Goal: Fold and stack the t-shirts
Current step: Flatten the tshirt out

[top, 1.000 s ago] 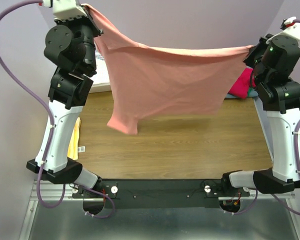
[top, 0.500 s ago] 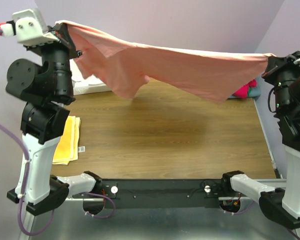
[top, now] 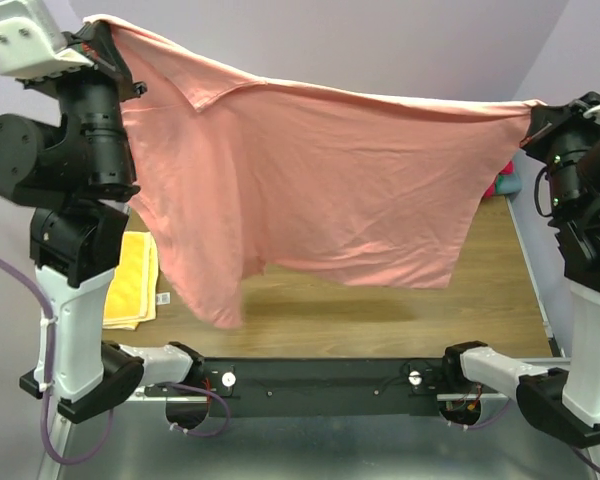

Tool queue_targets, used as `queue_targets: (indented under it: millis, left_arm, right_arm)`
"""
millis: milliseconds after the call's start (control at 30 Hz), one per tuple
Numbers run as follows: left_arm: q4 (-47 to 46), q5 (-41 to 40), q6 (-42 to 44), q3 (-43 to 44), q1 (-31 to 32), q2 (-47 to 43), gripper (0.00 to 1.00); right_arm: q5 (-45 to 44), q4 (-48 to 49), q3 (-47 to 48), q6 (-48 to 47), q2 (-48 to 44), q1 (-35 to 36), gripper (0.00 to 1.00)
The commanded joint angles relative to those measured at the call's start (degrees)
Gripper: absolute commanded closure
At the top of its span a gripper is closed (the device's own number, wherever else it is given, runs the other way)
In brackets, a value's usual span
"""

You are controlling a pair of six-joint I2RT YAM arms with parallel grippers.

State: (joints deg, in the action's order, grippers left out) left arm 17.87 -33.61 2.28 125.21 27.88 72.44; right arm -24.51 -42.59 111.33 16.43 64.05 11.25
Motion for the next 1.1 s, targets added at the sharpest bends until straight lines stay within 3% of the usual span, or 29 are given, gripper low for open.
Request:
queue_targets:
  millis: [0,100,200,367,500,633,900,1000,1067]
  left_arm:
    - [-7.6,-2.2,3.2,-2.6,-0.1,5.5,1.0]
    - [-9.0,-2.6,3.5,-2.7,-0.2,11.2,1.0]
    - [-9.6,-2.7,4.9,2.6,-0.7,19.1,1.0]
    - [-10.2,-1.4,7.4,20.1,-2.8,31.6,1.0]
    - [-11.1,0.9,8.6,22.6,-2.9,32.3,1.0]
    - [-10.5,0.9,9.7,21.8,-2.9,30.7,1.0]
    - [-10.0,1.6,7.7,11.8,-0.5,22.4,1.0]
    - [-5.7,2.4,2.0,0.5,0.1,17.9,1.0]
    - [-1.8,3.3,-4.9,-11.6,0.3,13.8,1.0]
  right_arm:
    - [-5.0,3.2,-5.7,-1.0,2.6,-0.2,0.99]
    - [-7.8,5.1,-7.6,-1.6,6.2,-0.3,0.99]
    - [-9.8,7.7,-6.7,-3.0,9.4,-0.2,0.99]
    - [-11.4,10.5,-0.7,-6.1,17.0,-0.3,0.99]
    - [-10.8,10.8,5.1,-7.6,19.8,-0.3,0.99]
    - [-9.9,11.0,3.8,-7.8,18.1,-0.3,0.99]
    - [-9.3,11.1,-8.5,-6.7,7.5,-0.3,0.99]
    - [-8.1,8.9,-18.3,-4.1,2.0,-0.3,0.99]
    - [-6.3,6.3,-23.9,-1.1,-1.7,-0.3,0.99]
